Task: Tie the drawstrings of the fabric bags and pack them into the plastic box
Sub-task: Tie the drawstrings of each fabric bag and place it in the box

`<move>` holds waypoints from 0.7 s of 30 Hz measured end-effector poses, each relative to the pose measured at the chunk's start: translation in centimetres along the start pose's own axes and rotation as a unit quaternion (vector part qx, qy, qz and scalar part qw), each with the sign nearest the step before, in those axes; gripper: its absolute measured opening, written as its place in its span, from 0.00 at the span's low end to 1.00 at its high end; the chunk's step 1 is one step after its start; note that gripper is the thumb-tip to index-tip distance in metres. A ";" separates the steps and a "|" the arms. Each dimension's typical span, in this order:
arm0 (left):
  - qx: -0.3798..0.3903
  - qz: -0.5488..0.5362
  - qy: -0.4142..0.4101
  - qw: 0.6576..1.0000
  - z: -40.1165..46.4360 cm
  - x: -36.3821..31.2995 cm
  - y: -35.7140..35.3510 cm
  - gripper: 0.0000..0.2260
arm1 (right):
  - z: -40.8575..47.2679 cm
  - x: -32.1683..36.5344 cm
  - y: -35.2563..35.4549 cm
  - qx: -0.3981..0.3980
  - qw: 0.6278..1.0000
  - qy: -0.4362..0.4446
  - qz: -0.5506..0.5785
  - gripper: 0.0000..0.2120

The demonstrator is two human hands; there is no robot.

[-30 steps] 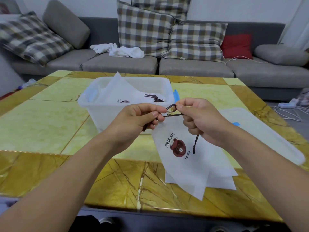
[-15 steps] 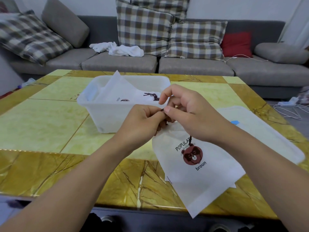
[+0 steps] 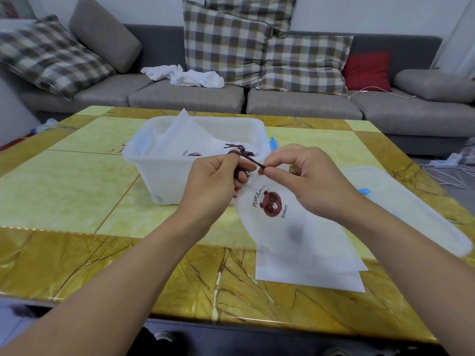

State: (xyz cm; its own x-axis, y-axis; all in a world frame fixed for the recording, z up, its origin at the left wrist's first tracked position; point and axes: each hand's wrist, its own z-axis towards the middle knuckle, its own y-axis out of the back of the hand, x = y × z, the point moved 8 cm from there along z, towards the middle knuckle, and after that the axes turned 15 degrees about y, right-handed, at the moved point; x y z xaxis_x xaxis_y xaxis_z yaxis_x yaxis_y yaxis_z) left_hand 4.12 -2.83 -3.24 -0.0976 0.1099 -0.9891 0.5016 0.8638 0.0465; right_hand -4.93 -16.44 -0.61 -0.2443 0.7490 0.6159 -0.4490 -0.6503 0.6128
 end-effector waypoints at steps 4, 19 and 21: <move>0.010 -0.008 0.015 1.000 0.1 0.4 -0.2 0.17 | 0.1 -0.1 -0.5 0.024 0.999 -0.010 0.036 0.05; 0.022 -0.021 0.008 1.000 -0.4 0.5 -0.9 0.20 | -0.6 -0.6 -1.6 -0.062 0.973 -0.099 0.200 0.08; 0.020 -0.018 0.008 1.000 -0.2 0.6 -0.8 0.22 | -0.7 -0.5 -1.6 -0.065 0.974 -0.098 0.193 0.08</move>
State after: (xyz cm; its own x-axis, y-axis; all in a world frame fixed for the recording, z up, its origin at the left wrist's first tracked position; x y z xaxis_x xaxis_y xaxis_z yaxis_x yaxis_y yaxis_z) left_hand 3.45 -3.38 -3.82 -0.1294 0.0866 -0.9878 0.5313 0.8472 0.0047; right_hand -4.64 -15.66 -2.25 -0.2532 0.4048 0.8787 -0.4650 -0.8474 0.2564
